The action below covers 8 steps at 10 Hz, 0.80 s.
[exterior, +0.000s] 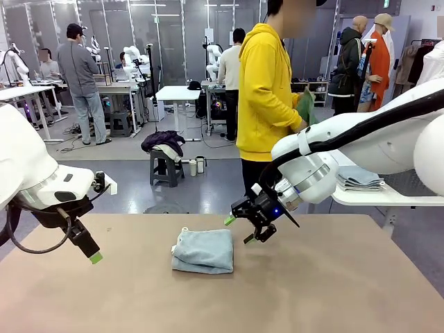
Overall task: Fold the towels and place them in the basket.
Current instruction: Place the folded Towel with hook on the right side of the table.
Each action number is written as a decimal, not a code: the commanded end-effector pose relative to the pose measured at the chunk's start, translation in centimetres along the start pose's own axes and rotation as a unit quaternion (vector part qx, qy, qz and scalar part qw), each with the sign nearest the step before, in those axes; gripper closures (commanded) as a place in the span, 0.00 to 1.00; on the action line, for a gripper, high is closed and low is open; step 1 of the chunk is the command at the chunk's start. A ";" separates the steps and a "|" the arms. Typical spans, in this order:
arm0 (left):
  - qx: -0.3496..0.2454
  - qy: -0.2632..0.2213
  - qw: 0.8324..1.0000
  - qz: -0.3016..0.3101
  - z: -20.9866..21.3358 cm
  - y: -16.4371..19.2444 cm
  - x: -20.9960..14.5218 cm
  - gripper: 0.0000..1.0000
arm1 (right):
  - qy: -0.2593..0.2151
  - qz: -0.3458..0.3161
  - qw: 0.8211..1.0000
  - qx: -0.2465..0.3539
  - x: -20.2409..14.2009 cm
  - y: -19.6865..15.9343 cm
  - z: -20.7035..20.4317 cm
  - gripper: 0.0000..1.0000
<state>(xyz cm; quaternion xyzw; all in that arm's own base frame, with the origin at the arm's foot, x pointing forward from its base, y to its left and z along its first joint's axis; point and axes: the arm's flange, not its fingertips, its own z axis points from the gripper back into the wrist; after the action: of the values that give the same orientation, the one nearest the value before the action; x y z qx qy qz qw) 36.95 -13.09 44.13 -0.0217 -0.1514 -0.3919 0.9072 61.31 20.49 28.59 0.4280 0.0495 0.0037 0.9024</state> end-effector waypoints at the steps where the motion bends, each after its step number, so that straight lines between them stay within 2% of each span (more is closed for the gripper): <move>1: 0.005 0.000 1.000 0.006 -0.1 -0.2 0.2 0.00 | 0.000 0.008 1.000 0.027 1.1 -0.5 -0.9 0.00; 8: 0.005 0.000 1.000 0.006 -0.1 -0.2 0.2 0.00 | 0.019 0.011 0.999 0.049 0.9 -2.2 -3.7 0.00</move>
<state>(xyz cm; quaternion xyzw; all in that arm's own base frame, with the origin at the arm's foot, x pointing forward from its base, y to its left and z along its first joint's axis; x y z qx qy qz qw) 36.95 -13.09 44.13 -0.0217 -0.1514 -0.3919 0.9072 62.22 21.54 25.26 0.4531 0.0671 0.0069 0.8889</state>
